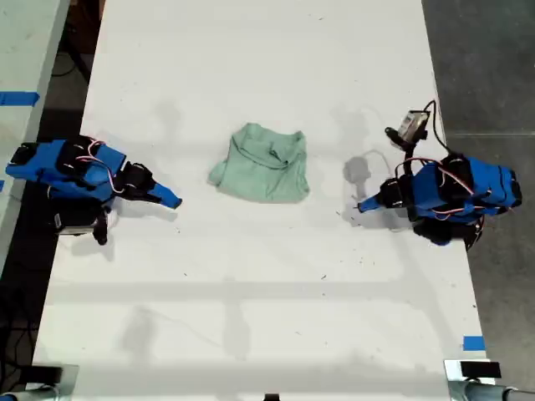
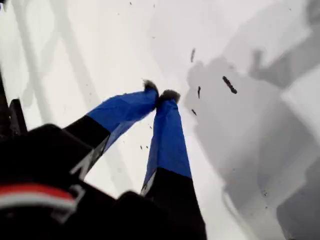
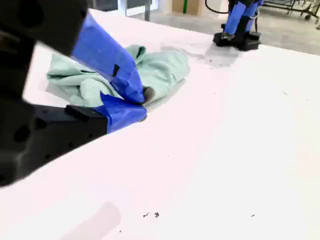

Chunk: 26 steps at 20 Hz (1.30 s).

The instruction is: Fold t shirt

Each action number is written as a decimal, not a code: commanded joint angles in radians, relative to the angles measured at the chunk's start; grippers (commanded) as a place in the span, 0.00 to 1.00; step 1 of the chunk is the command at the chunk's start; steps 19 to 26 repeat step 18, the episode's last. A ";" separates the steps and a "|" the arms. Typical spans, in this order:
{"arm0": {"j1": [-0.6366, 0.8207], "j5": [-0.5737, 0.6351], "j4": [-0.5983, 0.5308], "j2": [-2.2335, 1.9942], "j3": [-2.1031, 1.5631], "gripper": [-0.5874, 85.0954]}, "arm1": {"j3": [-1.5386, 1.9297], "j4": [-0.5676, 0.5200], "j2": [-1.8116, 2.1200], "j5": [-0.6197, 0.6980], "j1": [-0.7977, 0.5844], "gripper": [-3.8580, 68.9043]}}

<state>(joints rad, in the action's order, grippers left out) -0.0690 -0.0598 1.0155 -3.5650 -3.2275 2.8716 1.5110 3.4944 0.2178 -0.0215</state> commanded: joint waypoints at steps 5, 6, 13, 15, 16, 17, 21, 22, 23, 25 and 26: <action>0.011 0.012 0.003 -0.032 -0.025 0.01 | 0.175 -0.072 0.003 -0.023 -0.003 0.08; 0.014 0.009 0.002 -0.032 -0.025 0.01 | 0.175 -0.074 0.003 -0.023 0.002 0.08; 0.017 0.012 0.003 -0.032 -0.025 0.01 | 0.183 -0.080 0.003 -0.029 0.009 0.08; 0.018 0.012 0.003 -0.032 -0.025 0.01 | 0.183 -0.080 0.003 -0.031 0.011 0.08; 0.018 0.009 0.003 -0.032 -0.025 0.01 | 0.183 -0.080 0.003 -0.029 0.012 0.08; 0.020 0.009 0.003 -0.032 -0.025 0.01 | 0.183 -0.080 0.003 -0.031 0.012 0.08; 0.021 0.008 0.003 -0.032 -0.025 0.01 | 0.183 -0.080 0.003 -0.029 0.012 0.08; 0.021 0.008 0.003 -0.032 -0.025 0.01 | 0.183 -0.080 0.003 -0.029 0.012 0.08; 0.021 0.008 0.003 -0.032 -0.025 0.01 | 0.183 -0.080 0.003 -0.029 0.012 0.08; 0.021 0.008 0.003 -0.032 -0.025 0.01 | 0.183 -0.080 0.003 -0.029 0.012 0.08; 0.021 0.008 0.003 -0.032 -0.025 0.01 | 0.183 -0.080 0.003 -0.029 0.012 0.08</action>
